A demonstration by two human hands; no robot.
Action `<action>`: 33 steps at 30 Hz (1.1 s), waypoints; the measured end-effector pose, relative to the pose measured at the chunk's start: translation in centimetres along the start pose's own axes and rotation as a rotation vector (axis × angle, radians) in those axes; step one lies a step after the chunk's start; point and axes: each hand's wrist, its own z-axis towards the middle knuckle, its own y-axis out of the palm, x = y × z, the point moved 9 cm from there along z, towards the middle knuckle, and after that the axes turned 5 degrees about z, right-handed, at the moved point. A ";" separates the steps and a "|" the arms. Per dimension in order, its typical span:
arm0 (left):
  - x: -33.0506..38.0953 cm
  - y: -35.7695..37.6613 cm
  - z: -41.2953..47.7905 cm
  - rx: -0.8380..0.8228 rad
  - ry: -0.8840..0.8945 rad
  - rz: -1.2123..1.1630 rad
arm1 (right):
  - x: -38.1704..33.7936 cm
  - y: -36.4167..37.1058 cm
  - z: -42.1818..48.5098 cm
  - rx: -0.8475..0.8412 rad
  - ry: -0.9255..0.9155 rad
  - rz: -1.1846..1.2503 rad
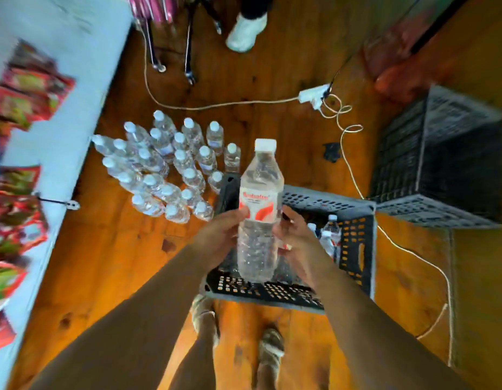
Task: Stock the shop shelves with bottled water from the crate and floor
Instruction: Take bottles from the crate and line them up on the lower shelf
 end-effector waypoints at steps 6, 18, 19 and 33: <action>9.3 1.8 -11.1 0.182 0.245 0.029 | -7.9 8.5 -8.6 -0.281 -0.081 -0.046; 12.2 -3.0 -41.1 0.736 0.685 -0.111 | -11.3 29.1 -27.5 -0.340 -0.656 -0.818; 11.8 -4.3 -43.7 0.772 0.709 -0.139 | -10.4 31.4 -28.6 -0.429 -0.656 -0.832; 1.2 -29.0 -66.9 1.169 0.738 -0.280 | 9.0 62.3 -35.7 -0.959 -0.632 -1.072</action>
